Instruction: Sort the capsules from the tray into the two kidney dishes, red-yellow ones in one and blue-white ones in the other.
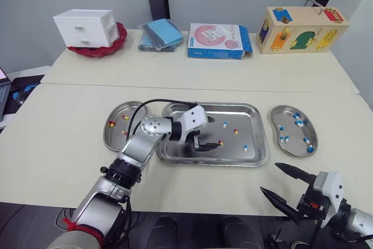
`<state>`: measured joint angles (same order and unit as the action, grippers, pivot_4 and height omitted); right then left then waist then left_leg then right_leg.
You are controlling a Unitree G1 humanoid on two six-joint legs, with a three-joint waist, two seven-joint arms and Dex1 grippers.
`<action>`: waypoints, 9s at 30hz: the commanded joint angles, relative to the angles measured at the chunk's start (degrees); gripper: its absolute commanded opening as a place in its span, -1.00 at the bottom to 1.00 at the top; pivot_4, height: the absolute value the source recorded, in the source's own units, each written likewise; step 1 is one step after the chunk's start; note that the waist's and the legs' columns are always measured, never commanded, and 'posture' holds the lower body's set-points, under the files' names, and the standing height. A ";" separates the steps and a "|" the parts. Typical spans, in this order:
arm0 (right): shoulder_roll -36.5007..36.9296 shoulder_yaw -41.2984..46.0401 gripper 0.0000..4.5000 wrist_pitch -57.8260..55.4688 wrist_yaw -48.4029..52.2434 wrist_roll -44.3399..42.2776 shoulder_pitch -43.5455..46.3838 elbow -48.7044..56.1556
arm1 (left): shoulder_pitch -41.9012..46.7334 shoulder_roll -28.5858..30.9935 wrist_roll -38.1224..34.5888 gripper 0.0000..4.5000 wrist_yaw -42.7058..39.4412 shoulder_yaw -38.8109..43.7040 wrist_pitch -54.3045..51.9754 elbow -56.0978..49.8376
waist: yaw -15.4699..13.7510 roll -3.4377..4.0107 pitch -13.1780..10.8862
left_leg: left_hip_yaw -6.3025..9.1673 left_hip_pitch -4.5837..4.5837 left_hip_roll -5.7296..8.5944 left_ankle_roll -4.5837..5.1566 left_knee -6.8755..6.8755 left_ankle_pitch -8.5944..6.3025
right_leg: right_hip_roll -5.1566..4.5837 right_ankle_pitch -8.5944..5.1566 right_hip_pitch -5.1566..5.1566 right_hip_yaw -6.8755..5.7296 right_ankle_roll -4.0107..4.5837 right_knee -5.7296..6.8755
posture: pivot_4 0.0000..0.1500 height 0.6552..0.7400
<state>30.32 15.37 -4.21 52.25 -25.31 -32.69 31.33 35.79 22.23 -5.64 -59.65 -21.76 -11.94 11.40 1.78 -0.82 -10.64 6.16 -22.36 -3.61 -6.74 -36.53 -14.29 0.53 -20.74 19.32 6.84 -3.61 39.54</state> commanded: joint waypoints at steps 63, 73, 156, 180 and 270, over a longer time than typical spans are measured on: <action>2.70 -3.06 1.00 13.14 6.78 0.29 -2.89 -3.05 | -2.44 8.28 0.46 -0.90 2.04 11.17 -12.09 -11.16 | 0.20 0.04 0.01 | 0.03 0.03 -0.01 0.00 -0.11 0.00 | 0.01 -0.01 -0.02 0.00 -0.02 0.13 | 1.00 1.00; 4.26 -5.34 1.00 16.99 14.62 -3.90 5.40 -11.25 | -14.91 18.56 -2.56 -0.90 11.70 28.27 -27.56 -27.16 | -0.05 0.00 -0.02 | 0.06 0.02 -0.05 0.00 -0.16 0.00 | 0.01 -0.01 -0.04 -0.03 -0.02 0.14 | 1.00 1.00; 28.50 20.87 1.00 -18.94 13.17 -8.20 6.32 -17.43 | -48.16 32.15 -12.01 0.99 1.83 59.91 -6.89 -11.37 | -0.04 -0.19 -0.11 | -0.05 0.02 -0.04 0.01 0.04 -0.02 | -0.05 -0.01 -0.01 0.03 -0.02 -0.22 | 1.00 1.00; 31.28 13.85 1.00 -34.99 10.81 -12.16 21.82 -8.45 | -53.94 15.95 -24.63 0.99 3.30 59.59 1.80 -27.97 | 0.10 -0.21 -0.08 | -0.15 0.01 -0.09 0.00 0.41 -0.01 | -0.09 0.01 0.02 0.04 -0.03 -0.47 | 1.00 1.00; 20.75 3.87 -1.00 -48.69 -14.99 5.70 36.90 -5.86 | -55.79 4.25 -29.79 1.00 -13.30 25.70 33.58 -26.15 | 1.14 -0.02 -0.01 | -0.32 -0.38 -0.07 0.04 0.37 0.01 | -0.02 0.02 0.73 0.26 0.00 -0.07 | 1.00 1.00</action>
<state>50.96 17.26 -53.11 37.81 -19.28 4.41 23.72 -19.95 26.12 -34.29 -73.20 4.32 21.94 -13.16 2.92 -0.84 -10.64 5.84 -22.74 -3.68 -6.70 -36.16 -14.28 0.50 -20.72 20.05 7.10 -3.61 39.47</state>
